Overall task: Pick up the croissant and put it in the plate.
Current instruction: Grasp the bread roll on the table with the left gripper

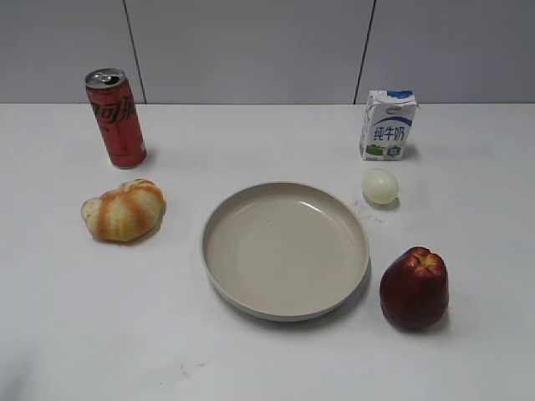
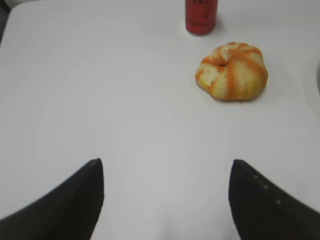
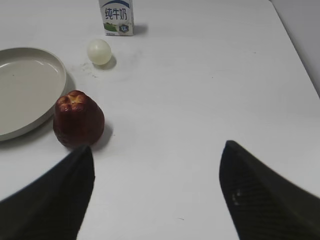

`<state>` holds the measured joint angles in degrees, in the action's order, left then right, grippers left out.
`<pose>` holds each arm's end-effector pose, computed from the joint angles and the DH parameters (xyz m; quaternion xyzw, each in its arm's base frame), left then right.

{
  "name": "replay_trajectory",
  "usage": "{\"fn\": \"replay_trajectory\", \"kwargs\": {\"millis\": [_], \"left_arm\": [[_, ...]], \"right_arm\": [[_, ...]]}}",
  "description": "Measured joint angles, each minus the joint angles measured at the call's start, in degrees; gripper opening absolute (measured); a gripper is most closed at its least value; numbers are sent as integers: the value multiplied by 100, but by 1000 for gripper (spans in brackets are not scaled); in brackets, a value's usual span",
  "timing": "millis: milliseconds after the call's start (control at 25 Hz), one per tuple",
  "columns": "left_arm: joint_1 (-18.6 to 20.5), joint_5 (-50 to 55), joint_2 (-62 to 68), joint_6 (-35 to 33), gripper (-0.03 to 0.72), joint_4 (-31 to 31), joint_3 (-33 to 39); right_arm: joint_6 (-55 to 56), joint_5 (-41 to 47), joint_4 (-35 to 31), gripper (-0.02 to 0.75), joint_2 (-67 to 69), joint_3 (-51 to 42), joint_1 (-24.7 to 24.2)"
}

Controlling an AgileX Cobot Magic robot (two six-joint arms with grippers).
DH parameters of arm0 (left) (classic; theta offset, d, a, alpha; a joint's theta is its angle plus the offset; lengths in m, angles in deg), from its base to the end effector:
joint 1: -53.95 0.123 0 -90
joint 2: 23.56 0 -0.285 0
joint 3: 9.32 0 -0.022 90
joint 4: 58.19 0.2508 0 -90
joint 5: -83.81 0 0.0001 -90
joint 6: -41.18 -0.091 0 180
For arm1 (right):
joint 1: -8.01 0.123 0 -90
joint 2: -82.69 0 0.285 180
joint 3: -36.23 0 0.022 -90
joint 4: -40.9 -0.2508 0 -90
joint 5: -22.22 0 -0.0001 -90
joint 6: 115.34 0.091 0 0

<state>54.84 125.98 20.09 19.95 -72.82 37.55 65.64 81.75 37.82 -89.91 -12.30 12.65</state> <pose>0.1118 -0.0137 0.2797 0.1091 0.9035 -0.0377 0.4129 -0.0055 0.0038 0.2793 -0.0278 0.8448 0.0530 0.5318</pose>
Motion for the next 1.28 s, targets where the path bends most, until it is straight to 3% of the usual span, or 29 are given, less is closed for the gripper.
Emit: {"fn": "replay_trajectory", "kwargs": {"millis": [280,680,840,1040,1280], "left_arm": [[-118,-96,1930,-1006,589,-505,-807],[-1405,421,4765,-1320,593,-58,-3079],[-1813,991,5934,-1443,649,-17,-4024],[-2062,1488,7184,-1449,677,-65,-4883],[-2115,1488,8077,-1449,679,187,-5393]], "right_arm": [[0,0,0,588,0,0,0],[0,0,0,588,0,0,0],[0,0,0,588,0,0,0],[0,0,0,588,0,0,0],[0,0,0,588,0,0,0]]}}
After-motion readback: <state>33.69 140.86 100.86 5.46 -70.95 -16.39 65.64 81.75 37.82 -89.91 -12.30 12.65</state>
